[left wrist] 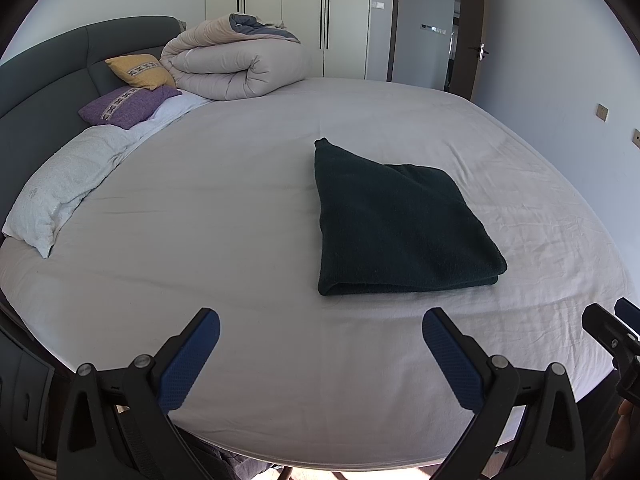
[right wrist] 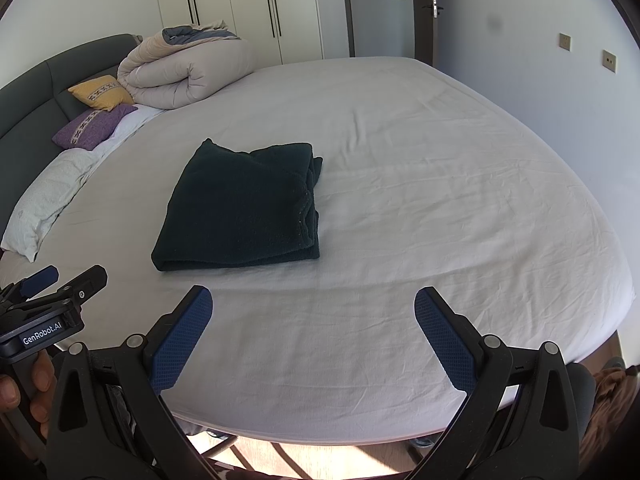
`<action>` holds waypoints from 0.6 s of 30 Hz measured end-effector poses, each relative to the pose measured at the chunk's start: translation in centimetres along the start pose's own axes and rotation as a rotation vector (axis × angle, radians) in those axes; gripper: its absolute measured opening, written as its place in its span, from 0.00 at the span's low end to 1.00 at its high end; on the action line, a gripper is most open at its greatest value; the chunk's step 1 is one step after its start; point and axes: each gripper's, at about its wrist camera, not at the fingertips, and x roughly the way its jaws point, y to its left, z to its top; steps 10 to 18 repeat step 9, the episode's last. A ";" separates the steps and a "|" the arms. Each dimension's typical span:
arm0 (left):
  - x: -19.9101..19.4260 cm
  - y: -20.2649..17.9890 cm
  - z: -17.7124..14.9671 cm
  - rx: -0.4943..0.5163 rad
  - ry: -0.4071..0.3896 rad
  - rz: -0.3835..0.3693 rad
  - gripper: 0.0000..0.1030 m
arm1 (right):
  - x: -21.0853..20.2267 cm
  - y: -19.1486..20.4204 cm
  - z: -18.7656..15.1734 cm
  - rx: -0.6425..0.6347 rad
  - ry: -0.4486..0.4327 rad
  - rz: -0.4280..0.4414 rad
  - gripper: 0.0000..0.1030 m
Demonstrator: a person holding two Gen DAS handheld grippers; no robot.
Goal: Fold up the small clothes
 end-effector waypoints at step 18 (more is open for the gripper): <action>0.2 0.4 -0.3 -0.006 -0.001 0.008 1.00 | 0.2 0.1 -0.2 0.000 0.002 0.001 1.00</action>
